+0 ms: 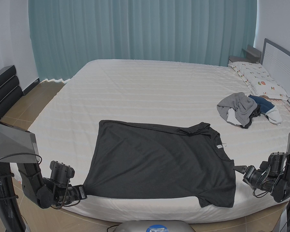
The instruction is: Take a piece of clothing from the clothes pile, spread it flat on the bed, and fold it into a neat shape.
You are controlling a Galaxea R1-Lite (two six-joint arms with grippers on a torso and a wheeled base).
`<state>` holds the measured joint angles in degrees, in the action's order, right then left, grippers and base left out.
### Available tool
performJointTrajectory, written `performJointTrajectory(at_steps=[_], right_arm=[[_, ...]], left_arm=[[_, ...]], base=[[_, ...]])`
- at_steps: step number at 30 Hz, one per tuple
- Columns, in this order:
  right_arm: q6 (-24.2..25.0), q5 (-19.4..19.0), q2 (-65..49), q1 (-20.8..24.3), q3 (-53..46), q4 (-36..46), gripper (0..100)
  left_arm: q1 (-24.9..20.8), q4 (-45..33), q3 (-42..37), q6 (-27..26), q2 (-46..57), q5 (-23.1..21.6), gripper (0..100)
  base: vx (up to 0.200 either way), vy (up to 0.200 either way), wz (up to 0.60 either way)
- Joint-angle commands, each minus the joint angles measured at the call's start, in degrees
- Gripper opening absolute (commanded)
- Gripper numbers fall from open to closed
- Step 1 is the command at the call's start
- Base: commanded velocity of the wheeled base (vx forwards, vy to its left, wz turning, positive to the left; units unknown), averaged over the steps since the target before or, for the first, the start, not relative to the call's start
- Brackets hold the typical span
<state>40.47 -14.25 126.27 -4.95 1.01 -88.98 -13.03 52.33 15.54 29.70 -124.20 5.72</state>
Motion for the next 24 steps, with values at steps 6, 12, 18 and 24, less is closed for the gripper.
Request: performJointTrajectory(at_steps=[6,12,18,24], right_arm=[[-0.48,0.19,6.71,1.79,-0.22,-0.67,100],[-0.66,1.07,10.4,3.02,2.77,-0.58,0],[-1.27,5.2,10.31,2.49,5.93,-0.49,0],[-1.27,5.73,7.59,2.49,11.64,-0.49,0]], left_arm=[[0.11,0.58,0.63,0.36,-0.26,-0.09,0],[0.29,1.19,0.8,0.71,-0.26,-0.44,0],[1.17,2.86,1.6,0.89,-0.61,-0.62,0],[1.78,3.04,4.67,5.28,-1.66,-0.53,0]], base=[[0.0,0.0,0.0],[0.0,0.0,0.0],[0.0,0.0,0.0],[0.0,0.0,0.0]])
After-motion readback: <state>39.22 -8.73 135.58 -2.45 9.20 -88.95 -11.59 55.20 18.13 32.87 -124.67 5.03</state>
